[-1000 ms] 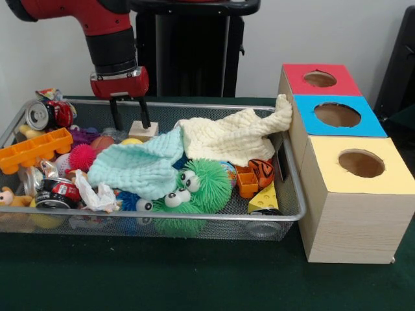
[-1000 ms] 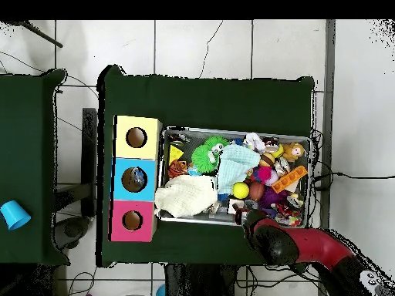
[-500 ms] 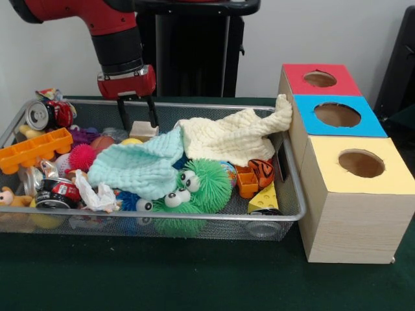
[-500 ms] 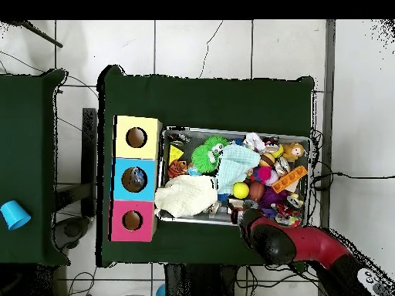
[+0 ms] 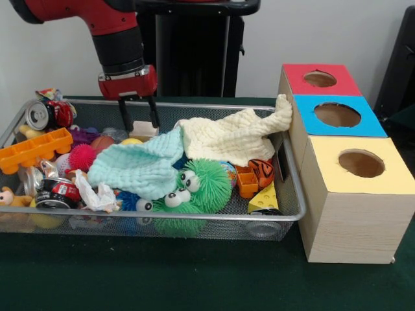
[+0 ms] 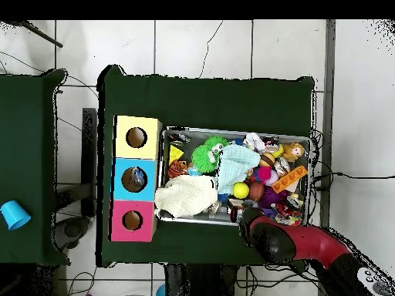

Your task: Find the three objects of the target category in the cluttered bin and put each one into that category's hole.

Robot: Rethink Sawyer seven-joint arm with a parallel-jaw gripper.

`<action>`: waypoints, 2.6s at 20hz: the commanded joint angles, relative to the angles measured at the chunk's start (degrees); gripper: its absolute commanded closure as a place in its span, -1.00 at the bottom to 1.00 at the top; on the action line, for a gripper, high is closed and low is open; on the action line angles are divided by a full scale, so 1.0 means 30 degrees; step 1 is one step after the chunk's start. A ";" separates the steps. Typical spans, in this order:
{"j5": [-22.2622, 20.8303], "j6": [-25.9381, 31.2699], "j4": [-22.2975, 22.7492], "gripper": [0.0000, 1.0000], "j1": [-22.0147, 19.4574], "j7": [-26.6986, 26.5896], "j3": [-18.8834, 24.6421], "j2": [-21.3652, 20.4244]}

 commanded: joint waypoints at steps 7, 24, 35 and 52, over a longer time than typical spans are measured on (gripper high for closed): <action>-0.0174 0.1070 -0.1417 -1.00 0.0764 -0.0098 0.0444 0.1508; -0.0147 0.0992 -0.2096 -1.00 0.1946 0.0212 -0.0597 0.1731; 0.0765 0.1530 -0.1612 -1.00 0.1683 0.0236 0.0013 0.1497; 0.3512 0.3709 0.0641 -1.00 0.1734 0.0193 0.1007 -0.2903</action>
